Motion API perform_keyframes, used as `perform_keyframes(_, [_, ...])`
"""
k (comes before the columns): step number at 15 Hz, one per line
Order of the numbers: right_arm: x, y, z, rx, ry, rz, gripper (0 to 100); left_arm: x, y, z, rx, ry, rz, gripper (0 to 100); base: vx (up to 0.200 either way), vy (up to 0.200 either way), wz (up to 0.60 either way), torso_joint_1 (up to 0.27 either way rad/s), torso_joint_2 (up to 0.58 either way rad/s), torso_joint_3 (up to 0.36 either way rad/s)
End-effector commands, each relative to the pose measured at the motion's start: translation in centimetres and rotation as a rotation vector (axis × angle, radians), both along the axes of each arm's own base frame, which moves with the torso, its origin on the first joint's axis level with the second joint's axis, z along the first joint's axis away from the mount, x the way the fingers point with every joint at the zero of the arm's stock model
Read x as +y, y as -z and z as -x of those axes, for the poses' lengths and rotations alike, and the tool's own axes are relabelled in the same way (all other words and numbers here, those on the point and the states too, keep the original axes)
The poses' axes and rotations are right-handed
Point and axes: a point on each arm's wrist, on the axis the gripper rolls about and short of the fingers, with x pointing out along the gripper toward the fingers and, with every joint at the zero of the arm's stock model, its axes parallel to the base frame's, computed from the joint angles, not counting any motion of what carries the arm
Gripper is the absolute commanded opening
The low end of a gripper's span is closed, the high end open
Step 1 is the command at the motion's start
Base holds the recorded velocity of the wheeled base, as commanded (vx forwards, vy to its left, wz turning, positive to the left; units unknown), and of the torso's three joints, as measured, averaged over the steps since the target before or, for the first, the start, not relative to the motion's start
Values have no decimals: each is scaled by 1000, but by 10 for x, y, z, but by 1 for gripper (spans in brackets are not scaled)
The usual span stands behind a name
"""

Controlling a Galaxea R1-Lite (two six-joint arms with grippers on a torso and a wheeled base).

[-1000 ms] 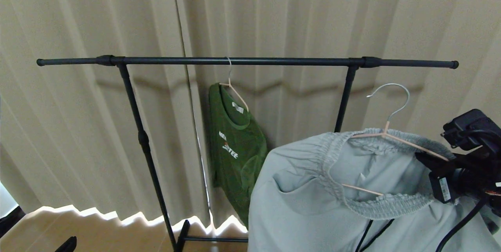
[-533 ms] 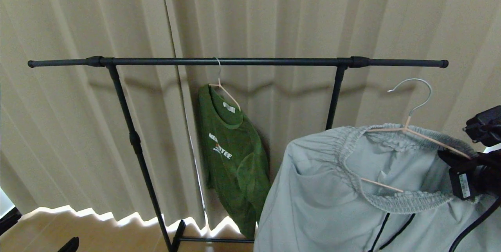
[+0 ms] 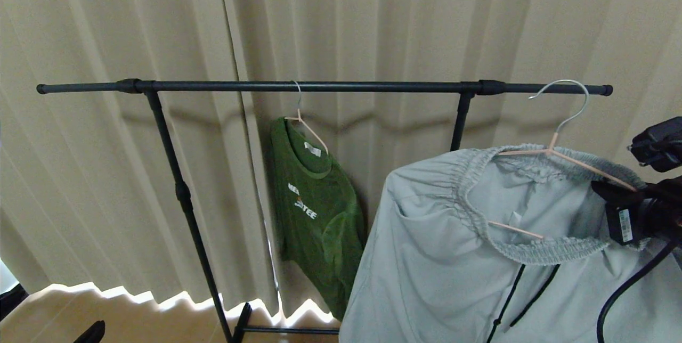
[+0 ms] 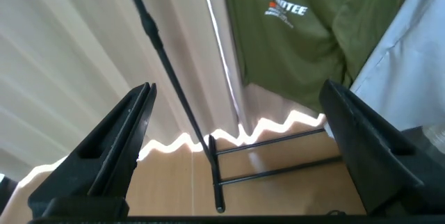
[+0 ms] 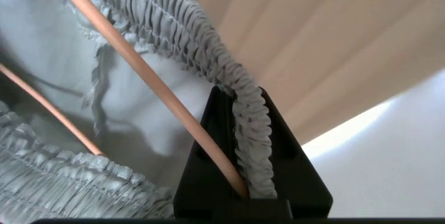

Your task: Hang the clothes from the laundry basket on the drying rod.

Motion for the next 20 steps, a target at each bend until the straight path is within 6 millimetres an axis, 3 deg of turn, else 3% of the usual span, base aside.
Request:
perform_keyframes(1, [5, 2, -10, 21, -16, 3, 0, 0, 0, 0, 0, -1, 0, 100, 200, 0, 0, 2, -2, 12])
perform_keyframes(9, [22, 1, -23, 33, -55, 19, 0, 0, -2, 0, -11, 6, -11, 100, 200, 0, 0, 8, 5, 1])
perform_keyframes(11, [28, 1, -35, 35, -15, 42, 0, 0, -8, 0, -34, 15, -36, 100, 0, 0, 0, 0, 0, 0])
perform_keyframes(14, [39, -2, -50, 28, 21, 66, 0, 0, 0, 0, -8, 21, -52, 100, 0, 0, 0, 0, 0, 0])
perform_keyframes(20, [53, 13, -88, 75, 37, 89, 0, 0, -1, 0, -13, 19, -58, 100, 0, 0, 0, 0, 0, 0])
